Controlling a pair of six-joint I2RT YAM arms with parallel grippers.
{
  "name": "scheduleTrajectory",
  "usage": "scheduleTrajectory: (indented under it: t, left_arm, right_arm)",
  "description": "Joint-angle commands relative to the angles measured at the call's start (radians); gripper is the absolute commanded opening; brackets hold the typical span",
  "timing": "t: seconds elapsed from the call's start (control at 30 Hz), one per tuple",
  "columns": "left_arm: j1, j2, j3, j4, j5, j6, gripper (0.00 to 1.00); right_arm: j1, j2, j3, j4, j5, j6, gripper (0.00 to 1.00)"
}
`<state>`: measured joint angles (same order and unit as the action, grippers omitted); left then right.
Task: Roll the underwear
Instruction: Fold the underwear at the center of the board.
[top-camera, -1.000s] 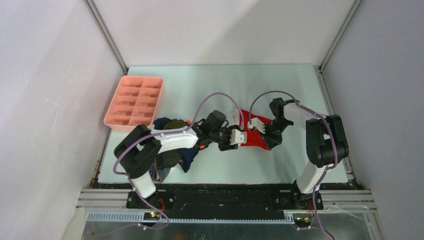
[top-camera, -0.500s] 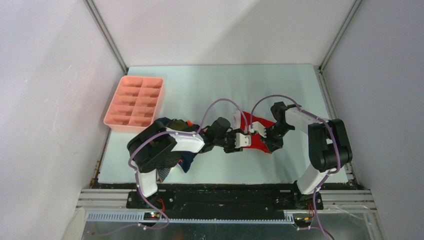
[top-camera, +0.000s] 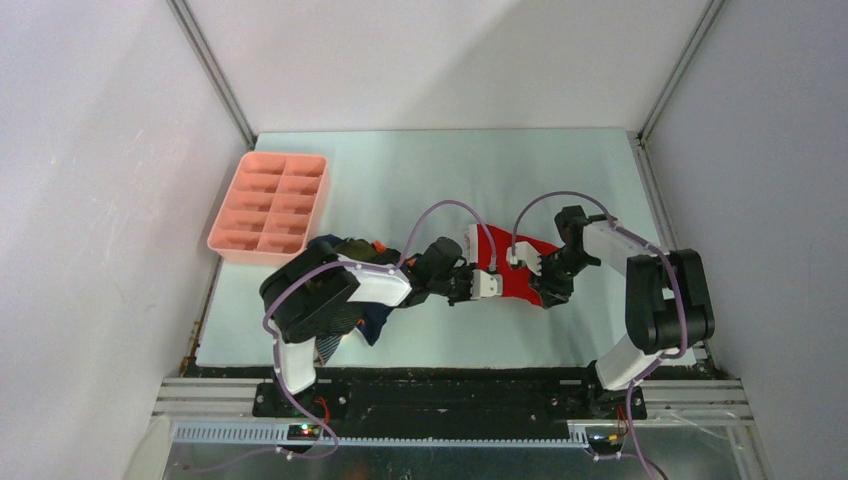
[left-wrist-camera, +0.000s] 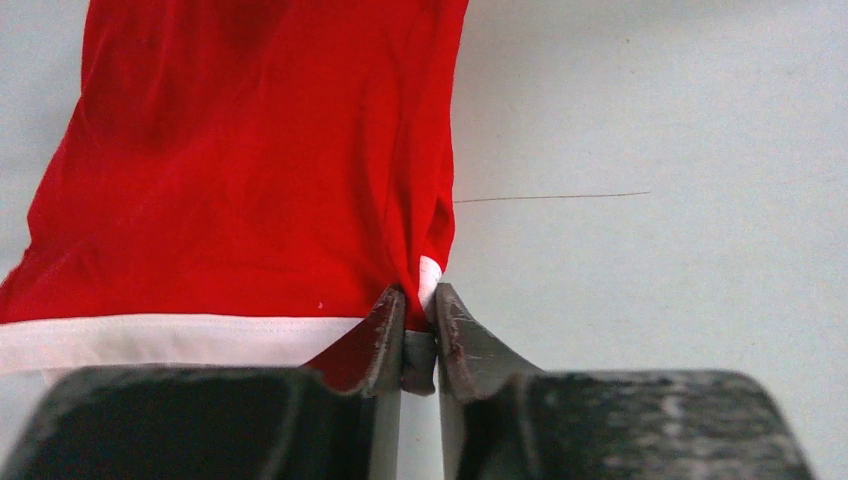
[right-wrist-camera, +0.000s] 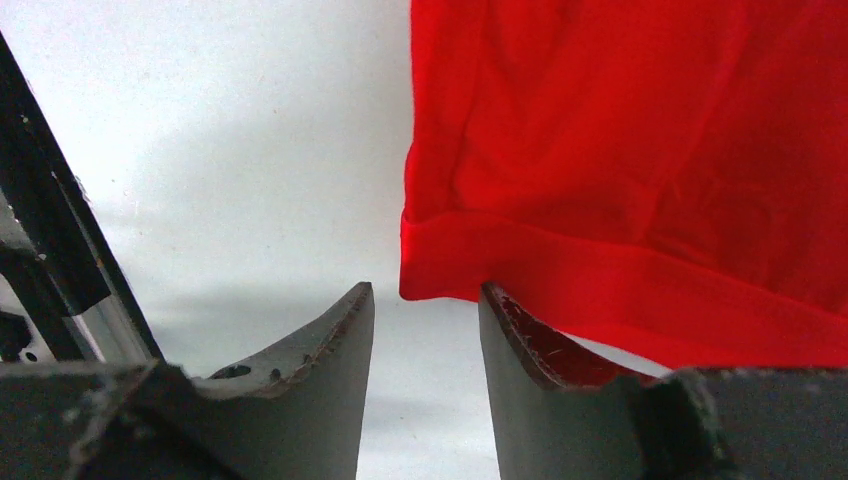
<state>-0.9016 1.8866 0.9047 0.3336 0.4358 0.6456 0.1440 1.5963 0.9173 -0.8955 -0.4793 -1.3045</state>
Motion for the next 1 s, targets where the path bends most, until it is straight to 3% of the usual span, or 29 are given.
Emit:
scheduleTrajectory:
  t: [0.0, 0.17, 0.57, 0.63, 0.73, 0.8, 0.97]
  left_arm:
    - [-0.005, 0.035, 0.013, -0.046, 0.018, -0.005, 0.08]
    - [-0.005, 0.034, 0.010, -0.038, 0.024, -0.025, 0.01]
    - [-0.005, 0.020, -0.001, -0.053, 0.030, -0.027, 0.00]
    - [-0.006, 0.014, -0.006, -0.057, 0.031, -0.025, 0.00]
    - [-0.004, 0.005, -0.015, -0.072, 0.033, -0.023, 0.00]
    - [-0.001, -0.007, -0.021, -0.100, 0.035, -0.013, 0.00]
    - [0.023, -0.076, -0.022, -0.210, 0.061, 0.019, 0.00]
  right_arm:
    - [-0.007, -0.075, -0.059, 0.052, -0.038, -0.069, 0.48]
    - [0.002, -0.075, -0.082, 0.083, -0.023, -0.046, 0.49]
    - [0.090, -0.096, -0.182, 0.274, 0.084, 0.092, 0.41]
    - [0.109, -0.096, -0.216, 0.325, 0.128, 0.123, 0.32]
    - [0.112, -0.119, -0.247, 0.374, 0.156, 0.151, 0.08]
    - [0.105, -0.145, -0.256, 0.374, 0.142, 0.159, 0.00]
    - [0.086, -0.251, -0.230, 0.231, 0.035, 0.112, 0.00]
